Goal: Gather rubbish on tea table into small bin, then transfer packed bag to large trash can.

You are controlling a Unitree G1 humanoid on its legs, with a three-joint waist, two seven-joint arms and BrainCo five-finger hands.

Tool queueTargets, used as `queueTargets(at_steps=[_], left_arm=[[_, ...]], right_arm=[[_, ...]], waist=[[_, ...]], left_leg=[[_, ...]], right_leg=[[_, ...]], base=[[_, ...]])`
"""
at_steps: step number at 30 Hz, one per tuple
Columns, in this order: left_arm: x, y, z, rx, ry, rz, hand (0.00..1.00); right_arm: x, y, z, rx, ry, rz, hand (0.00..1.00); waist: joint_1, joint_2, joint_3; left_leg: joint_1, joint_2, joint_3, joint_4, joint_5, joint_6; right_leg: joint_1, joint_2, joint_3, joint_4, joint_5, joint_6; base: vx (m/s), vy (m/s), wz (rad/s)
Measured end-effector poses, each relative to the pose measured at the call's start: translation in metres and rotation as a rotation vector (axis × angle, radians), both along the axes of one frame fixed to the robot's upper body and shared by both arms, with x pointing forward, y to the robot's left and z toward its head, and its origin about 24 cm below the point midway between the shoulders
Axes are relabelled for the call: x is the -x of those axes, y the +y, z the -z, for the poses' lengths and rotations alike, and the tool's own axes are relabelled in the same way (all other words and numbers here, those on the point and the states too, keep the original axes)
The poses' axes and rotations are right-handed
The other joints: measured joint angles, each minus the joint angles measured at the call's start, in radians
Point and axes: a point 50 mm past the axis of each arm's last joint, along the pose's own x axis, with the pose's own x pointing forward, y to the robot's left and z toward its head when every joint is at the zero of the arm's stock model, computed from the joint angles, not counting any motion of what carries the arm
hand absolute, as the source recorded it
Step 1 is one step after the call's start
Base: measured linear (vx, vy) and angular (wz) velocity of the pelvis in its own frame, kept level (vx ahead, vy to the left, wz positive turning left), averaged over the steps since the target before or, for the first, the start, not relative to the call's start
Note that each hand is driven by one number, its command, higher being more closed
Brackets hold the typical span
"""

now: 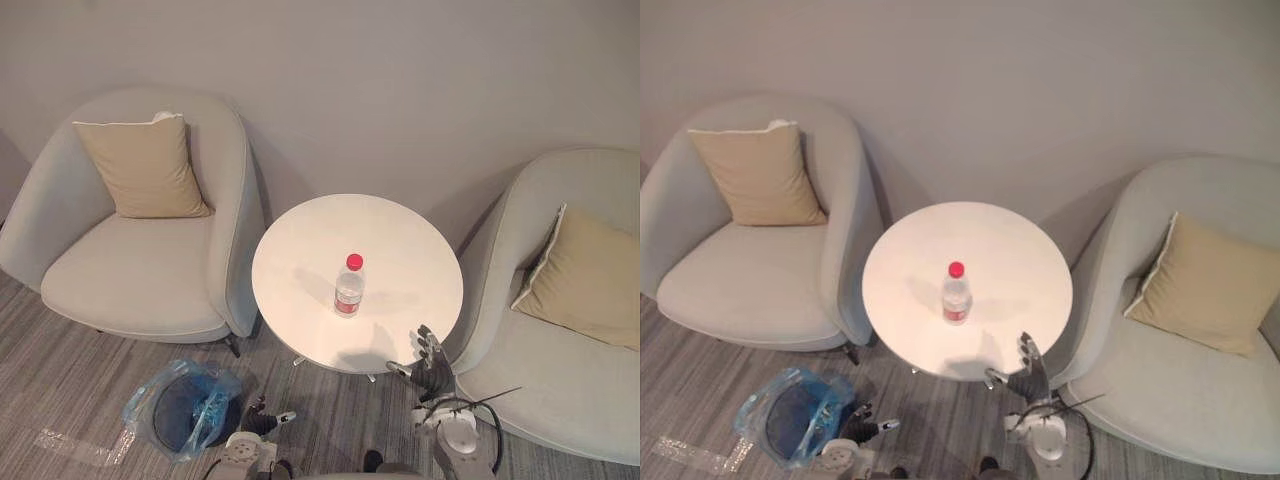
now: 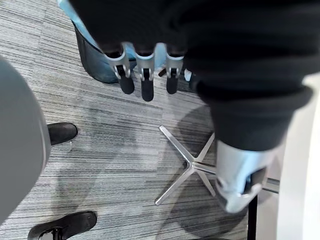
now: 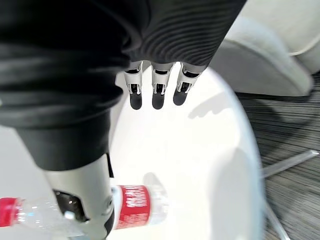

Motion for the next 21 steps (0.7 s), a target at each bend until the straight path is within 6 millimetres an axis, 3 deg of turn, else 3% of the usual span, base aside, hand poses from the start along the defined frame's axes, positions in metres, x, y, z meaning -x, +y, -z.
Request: queueTargets(at_steps=[4,10,14,21], left_arm=[[-0.001,0.000,-0.001,0.000,-0.008,0.001,0.00],[-0.004,0.000,-0.002,0.001,-0.032,0.002,0.00],[-0.011,-0.001,-0.006,0.002,-0.059,0.001,0.00],[-0.028,0.001,-0.016,-0.007,-0.136,-0.026,0.00]], right_arm=[[-0.023,0.002,-0.009,0.020,-0.051,-0.007,0.00],[-0.036,0.002,-0.005,0.047,-0.028,-0.011,0.00],[-0.056,0.008,-0.014,0.039,-0.060,-0.025,0.00],[-0.101,0.017,-0.050,0.040,-0.183,-0.027,0.00]], waist=[[0.008,0.001,0.001],[0.029,0.003,0.007],[0.042,0.012,0.037],[0.062,0.049,0.133]], left_leg=[[-0.006,-0.001,-0.009,-0.001,0.000,0.000],[-0.034,-0.004,-0.044,0.001,0.004,0.005],[-0.052,-0.009,-0.060,0.001,0.011,0.006],[-0.141,-0.020,-0.105,0.058,0.014,0.009]], right_leg=[[0.006,0.000,-0.006,-0.009,0.000,0.000],[-0.004,-0.002,-0.036,-0.009,0.000,-0.001],[-0.013,-0.007,-0.055,-0.006,0.000,-0.001],[-0.071,-0.019,-0.094,0.037,-0.001,-0.002]], base=[[0.01,-0.008,0.05],[-0.01,-0.022,0.16],[-0.04,-0.013,0.13],[-0.05,0.006,0.20]])
